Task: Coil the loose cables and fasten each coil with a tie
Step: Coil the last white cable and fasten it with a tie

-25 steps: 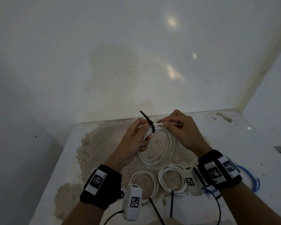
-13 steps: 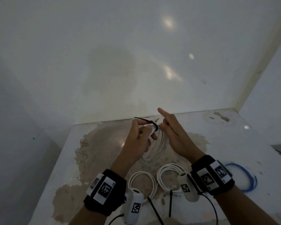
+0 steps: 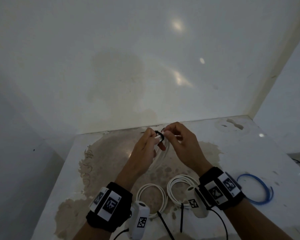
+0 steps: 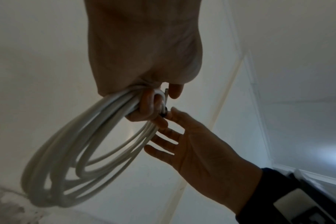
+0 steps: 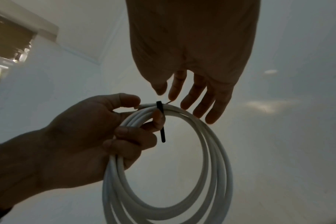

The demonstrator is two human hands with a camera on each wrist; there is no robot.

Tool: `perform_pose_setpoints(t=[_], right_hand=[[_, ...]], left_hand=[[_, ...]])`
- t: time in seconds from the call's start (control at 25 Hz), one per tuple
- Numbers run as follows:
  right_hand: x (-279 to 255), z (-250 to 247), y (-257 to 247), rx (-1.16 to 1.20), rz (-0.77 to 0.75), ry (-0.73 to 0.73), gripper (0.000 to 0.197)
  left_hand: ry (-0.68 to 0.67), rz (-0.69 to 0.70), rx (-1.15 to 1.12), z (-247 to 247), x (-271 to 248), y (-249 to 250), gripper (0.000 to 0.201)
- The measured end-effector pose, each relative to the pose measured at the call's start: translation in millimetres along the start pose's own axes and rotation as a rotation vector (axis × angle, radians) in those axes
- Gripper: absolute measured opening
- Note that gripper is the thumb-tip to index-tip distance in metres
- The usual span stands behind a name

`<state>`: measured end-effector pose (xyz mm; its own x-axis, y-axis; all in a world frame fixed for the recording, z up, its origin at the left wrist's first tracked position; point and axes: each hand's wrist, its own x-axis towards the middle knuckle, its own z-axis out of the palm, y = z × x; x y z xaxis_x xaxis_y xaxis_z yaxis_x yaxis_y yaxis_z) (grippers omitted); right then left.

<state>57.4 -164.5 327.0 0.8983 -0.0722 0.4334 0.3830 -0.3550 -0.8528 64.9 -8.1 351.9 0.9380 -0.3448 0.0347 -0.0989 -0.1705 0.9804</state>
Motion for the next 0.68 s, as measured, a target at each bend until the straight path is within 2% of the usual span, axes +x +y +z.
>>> perform_pose_setpoints(t=[0.12,0.24,0.44,0.52,0.64,0.68], right_hand=[[-4.0,0.6,-6.0,0.04,-0.002,-0.057,0.015],[-1.8,-3.0,-5.2,-0.07,-0.017,-0.087,0.012],[5.4,-8.4,0.3,-0.127,0.072,-0.131,0.012],[6.3,-6.5,0.5,-0.105,0.081,-0.111,0.009],[3.5,0.0,-4.2,0.0,0.07,-0.036,0.008],[2.5,1.7,-4.7,0.022,0.066,-0.027,0.008]], left_hand=[[-0.08,0.014,-0.003,-1.2,-4.4,3.5,0.018],[-0.109,0.055,-0.007,-2.4,-5.1,0.7,0.016],[-0.094,0.113,0.055,0.4,-6.2,-11.3,0.012],[-0.039,0.089,-0.008,5.5,-6.4,-13.2,0.017],[0.138,-0.053,-0.113,8.9,-1.8,-12.9,0.045],[0.167,-0.054,-0.12,8.1,-0.5,-12.2,0.046]])
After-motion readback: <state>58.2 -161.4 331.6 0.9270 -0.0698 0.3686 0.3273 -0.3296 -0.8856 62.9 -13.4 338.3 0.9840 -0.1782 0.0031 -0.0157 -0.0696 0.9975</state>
